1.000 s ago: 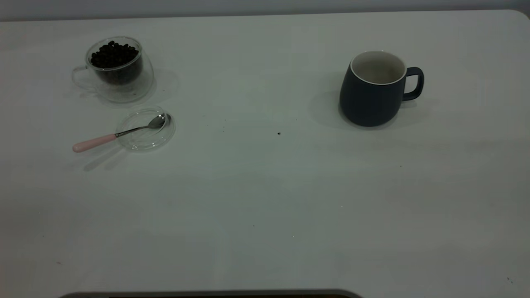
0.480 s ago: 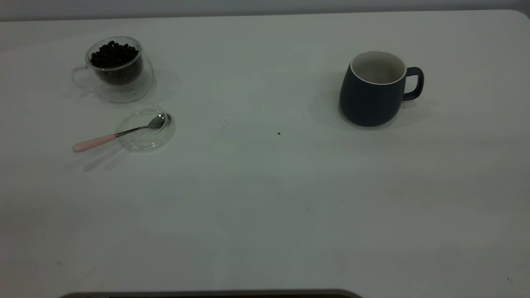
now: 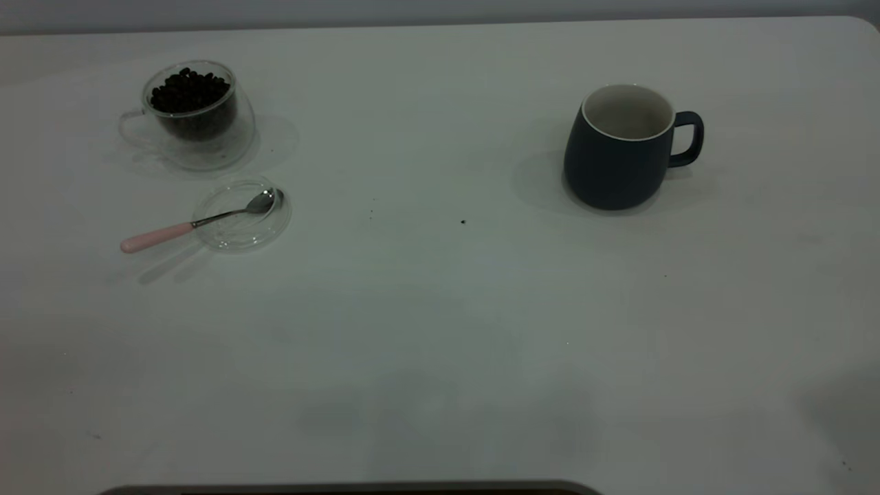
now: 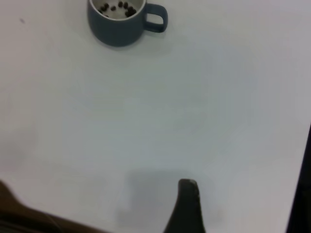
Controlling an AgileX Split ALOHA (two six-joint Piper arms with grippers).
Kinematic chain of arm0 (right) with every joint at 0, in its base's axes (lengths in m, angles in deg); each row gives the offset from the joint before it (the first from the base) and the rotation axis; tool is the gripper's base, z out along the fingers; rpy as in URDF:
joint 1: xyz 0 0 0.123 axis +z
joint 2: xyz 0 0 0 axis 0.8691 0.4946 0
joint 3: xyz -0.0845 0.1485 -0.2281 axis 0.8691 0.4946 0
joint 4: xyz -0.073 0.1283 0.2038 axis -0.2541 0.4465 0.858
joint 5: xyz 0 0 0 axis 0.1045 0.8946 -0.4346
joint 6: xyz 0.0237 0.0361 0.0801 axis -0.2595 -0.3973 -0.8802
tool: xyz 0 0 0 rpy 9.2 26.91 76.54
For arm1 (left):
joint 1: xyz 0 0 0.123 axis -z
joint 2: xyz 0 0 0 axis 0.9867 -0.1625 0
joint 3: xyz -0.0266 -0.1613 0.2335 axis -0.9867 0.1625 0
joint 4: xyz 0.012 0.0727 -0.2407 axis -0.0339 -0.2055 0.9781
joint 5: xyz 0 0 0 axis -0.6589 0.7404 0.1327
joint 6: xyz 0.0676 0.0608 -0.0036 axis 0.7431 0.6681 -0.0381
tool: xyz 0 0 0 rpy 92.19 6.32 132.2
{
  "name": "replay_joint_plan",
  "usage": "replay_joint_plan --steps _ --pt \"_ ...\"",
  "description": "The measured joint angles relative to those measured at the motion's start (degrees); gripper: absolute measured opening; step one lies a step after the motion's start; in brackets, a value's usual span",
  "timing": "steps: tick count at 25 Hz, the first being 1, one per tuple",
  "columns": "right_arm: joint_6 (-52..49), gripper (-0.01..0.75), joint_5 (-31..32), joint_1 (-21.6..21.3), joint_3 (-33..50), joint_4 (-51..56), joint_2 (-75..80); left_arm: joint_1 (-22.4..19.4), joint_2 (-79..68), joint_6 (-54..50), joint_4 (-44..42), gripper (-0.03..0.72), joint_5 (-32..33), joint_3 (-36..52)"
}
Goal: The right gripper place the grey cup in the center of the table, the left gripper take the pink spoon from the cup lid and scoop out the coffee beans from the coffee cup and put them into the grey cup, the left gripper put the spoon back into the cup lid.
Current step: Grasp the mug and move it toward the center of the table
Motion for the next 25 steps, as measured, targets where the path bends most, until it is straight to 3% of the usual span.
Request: replay_joint_plan --steps 3,11,25 --pt "5.7 0.697 -6.4 0.0 -4.0 -2.7 15.5 0.0 0.0 0.1 0.0 0.581 0.0 0.0" --pt "21.6 0.679 -14.4 0.0 -14.4 -3.0 44.3 0.0 0.0 0.1 0.0 0.581 0.0 0.0" --pt "45.5 0.668 -20.1 3.5 -30.8 -0.3 71.1 0.0 0.0 0.1 0.0 0.581 0.0 0.0"
